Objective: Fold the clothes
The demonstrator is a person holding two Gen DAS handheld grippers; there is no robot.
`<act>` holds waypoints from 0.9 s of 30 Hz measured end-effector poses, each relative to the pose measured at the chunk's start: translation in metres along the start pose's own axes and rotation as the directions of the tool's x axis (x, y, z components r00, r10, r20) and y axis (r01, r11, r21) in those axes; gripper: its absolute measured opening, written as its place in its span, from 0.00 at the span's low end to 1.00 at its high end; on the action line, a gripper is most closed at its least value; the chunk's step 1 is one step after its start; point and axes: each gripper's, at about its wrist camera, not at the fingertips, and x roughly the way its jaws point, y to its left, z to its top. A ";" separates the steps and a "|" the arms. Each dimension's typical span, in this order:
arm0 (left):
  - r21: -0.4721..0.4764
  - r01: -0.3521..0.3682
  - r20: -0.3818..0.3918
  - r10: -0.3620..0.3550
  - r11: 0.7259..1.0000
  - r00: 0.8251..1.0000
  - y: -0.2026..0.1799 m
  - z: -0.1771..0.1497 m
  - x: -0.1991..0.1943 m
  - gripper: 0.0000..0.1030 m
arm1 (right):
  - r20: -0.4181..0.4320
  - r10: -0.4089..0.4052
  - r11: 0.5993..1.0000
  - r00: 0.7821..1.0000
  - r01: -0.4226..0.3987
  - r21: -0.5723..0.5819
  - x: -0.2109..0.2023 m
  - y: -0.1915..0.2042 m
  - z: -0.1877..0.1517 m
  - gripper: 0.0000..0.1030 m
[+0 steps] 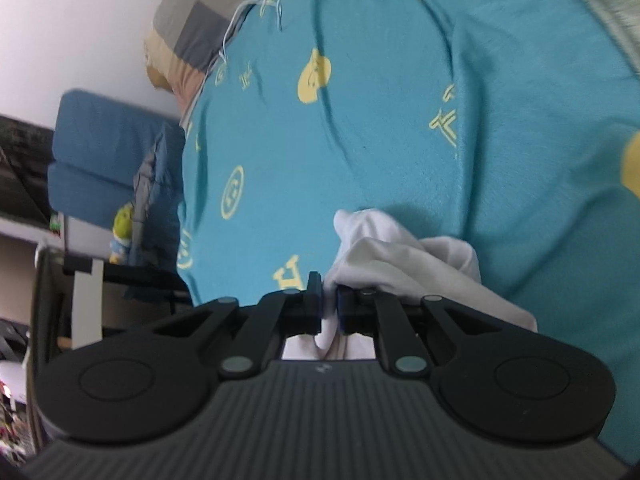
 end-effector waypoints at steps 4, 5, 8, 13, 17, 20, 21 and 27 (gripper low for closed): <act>0.040 -0.030 0.002 0.030 0.999 1.000 0.001 0.002 0.006 0.29 | -0.005 0.021 0.998 1.000 -0.021 -0.057 0.000 -0.001 -0.002 0.13; 0.067 -0.033 0.009 0.032 0.997 0.999 -0.002 0.001 0.003 0.39 | -0.003 0.028 0.997 1.000 -0.028 -0.071 -0.003 0.000 -0.003 0.14; 0.183 -0.046 0.044 0.039 0.982 0.998 -0.014 -0.007 -0.011 0.52 | 0.016 0.076 0.987 0.997 -0.073 -0.146 -0.017 0.011 -0.009 0.39; 0.408 -0.120 0.139 0.069 0.905 0.988 -0.035 -0.027 -0.036 0.74 | 0.089 0.158 0.938 0.983 -0.121 -0.325 -0.049 0.032 -0.028 0.69; 0.566 -0.178 0.159 0.105 0.805 0.982 -0.053 -0.040 -0.029 0.75 | 0.103 0.131 0.823 0.986 -0.051 -0.565 -0.046 0.057 -0.043 0.69; 0.626 -0.217 0.166 0.144 0.749 0.976 -0.058 -0.046 -0.016 0.75 | 0.142 0.030 0.738 0.989 0.074 -0.671 -0.024 0.065 -0.051 0.68; 0.640 -0.237 0.172 0.164 0.731 0.971 -0.057 -0.047 -0.010 0.75 | 0.151 0.008 0.727 0.988 0.098 -0.679 -0.016 0.063 -0.050 0.68; 0.662 -0.297 0.157 0.259 0.688 0.953 -0.044 -0.037 0.032 0.75 | 0.181 -0.077 0.720 0.980 0.180 -0.670 0.024 0.047 -0.029 0.67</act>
